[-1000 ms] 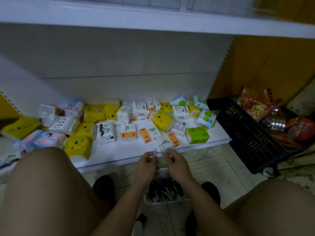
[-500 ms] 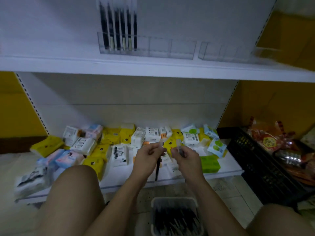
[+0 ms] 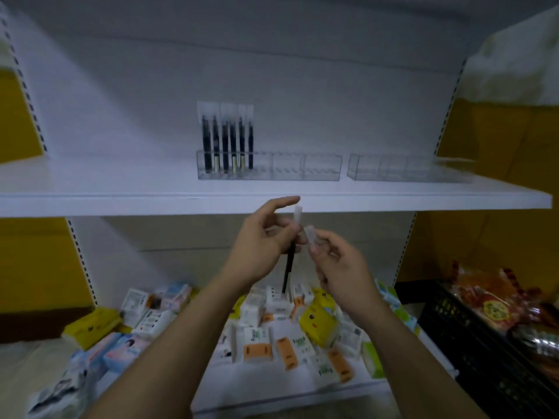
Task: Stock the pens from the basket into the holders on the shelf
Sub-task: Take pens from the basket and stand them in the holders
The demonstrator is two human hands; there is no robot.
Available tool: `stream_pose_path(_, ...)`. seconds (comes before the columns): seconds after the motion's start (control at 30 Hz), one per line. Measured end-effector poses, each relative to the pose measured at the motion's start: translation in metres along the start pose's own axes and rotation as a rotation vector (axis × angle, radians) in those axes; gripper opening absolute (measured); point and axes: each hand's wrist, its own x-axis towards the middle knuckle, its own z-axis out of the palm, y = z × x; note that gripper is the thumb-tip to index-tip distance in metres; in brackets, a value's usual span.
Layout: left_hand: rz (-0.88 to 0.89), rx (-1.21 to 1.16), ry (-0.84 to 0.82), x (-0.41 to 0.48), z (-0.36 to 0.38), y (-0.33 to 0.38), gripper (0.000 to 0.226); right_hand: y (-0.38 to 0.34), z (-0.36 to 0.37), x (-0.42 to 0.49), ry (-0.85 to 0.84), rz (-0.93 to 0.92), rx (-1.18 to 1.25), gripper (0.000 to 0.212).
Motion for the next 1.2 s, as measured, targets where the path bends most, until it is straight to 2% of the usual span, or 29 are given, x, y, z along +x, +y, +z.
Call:
stream_pose_path(0.13, 0.027, 0.092, 0.0, 0.022, -0.008, 0.024, 0.03, -0.033, 0.001, 0.026, 0.053, -0.067, 0.129, 0.011)
stream_pose_path(0.33, 0.092, 0.198, -0.017, 0.052, -0.023, 0.053, 0.03, -0.067, 0.0, 0.068, 0.104, -0.164, 0.002, 0.011)
stream_pose_path(0.47, 0.13, 0.228, 0.029, 0.073, -0.04, 0.075, 0.031, -0.091, 0.004, 0.096, 0.096, -0.173, -0.086, 0.005)
stream_pose_path(0.5, 0.135, 0.236, 0.041, 0.079, -0.045, 0.08, 0.031, -0.097, 0.006, 0.103, 0.1, -0.176, -0.087, 0.01)
stream_pose_path(0.57, 0.144, 0.263, 0.063, 0.089, -0.055, 0.089, 0.03, -0.107, 0.011, 0.116, 0.106, -0.186, -0.082, 0.034)
stream_pose_path(0.63, 0.154, 0.294, 0.088, 0.099, -0.064, 0.098, 0.03, -0.116, 0.019, 0.128, 0.093, -0.236, -0.116, 0.042)
stream_pose_path(0.77, 0.172, 0.307, 0.148, 0.12, -0.077, 0.113, 0.028, -0.133, 0.038, 0.154, 0.057, -0.29, -0.106, 0.038)
stream_pose_path(1.03, 0.268, 0.467, 0.261, 0.164, -0.1, 0.132, 0.021, -0.151, 0.057, 0.216, 0.197, -0.401, -0.086, 0.031)
stream_pose_path(1.2, 0.279, 0.558, 0.25, 0.184, -0.104, 0.126, 0.021, -0.143, 0.061, 0.242, 0.245, -0.399, -0.135, 0.032)
